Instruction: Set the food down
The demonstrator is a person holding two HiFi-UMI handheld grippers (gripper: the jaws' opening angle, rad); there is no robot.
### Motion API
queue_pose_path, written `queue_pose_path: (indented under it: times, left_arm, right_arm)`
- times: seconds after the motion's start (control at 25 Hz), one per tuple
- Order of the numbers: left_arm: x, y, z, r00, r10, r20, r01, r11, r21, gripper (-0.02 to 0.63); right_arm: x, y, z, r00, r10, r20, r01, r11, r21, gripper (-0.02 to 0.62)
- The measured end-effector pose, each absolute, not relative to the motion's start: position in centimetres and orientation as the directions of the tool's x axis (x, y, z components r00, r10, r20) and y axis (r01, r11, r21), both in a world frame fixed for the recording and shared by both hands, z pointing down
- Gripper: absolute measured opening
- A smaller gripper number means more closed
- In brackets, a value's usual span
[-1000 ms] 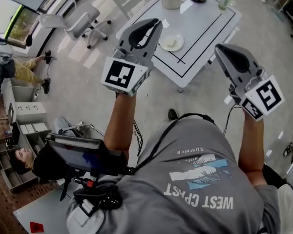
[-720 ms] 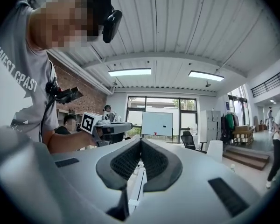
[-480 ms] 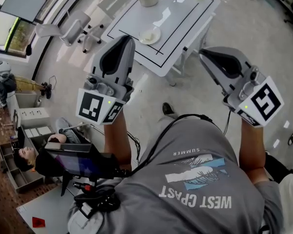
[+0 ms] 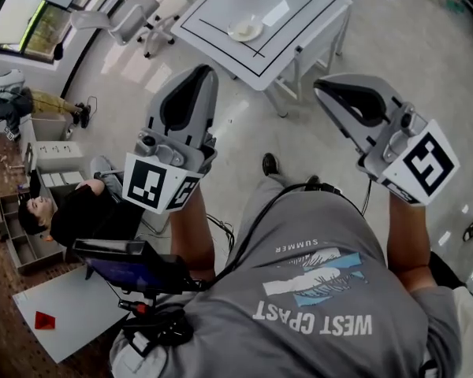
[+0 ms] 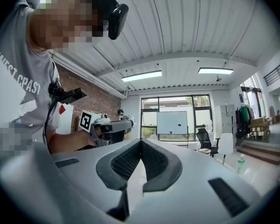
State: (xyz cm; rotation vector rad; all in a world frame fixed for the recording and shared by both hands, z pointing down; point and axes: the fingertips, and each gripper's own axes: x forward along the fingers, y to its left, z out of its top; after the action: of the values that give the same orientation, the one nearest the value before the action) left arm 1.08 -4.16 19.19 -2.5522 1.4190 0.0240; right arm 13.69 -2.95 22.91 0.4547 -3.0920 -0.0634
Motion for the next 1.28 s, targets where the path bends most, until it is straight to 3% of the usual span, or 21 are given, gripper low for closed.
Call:
queue_pose_path:
  times: [0.28,0.76,1.28]
  left_arm:
    - [-1.7,0.2,19.1,0.516,-0.844,-0.146,-0.853,-0.489,-0.183,0.031]
    - [-11.2,7.6,18.6,0.562,-0.813,-0.155,-0.826,-0.54,-0.163,0.031]
    - [-15.3,10.5,20.8,0.616,-0.774,-0.148,-0.787,-0.598,-0.149,0.031]
  right_arm:
    - [10.3,1.1,22.8,-0.968,-0.25,0.022,-0.249,0.967,0.058,0.006]
    - [1.2,8.8,21.5,-0.95,-0.311,0.021,-0.31,0.95,0.031,0.006]
    - [-3.4,13.1,24.0,-0.926,-0.376,0.029,-0.376,0.927,0.015,0.006]
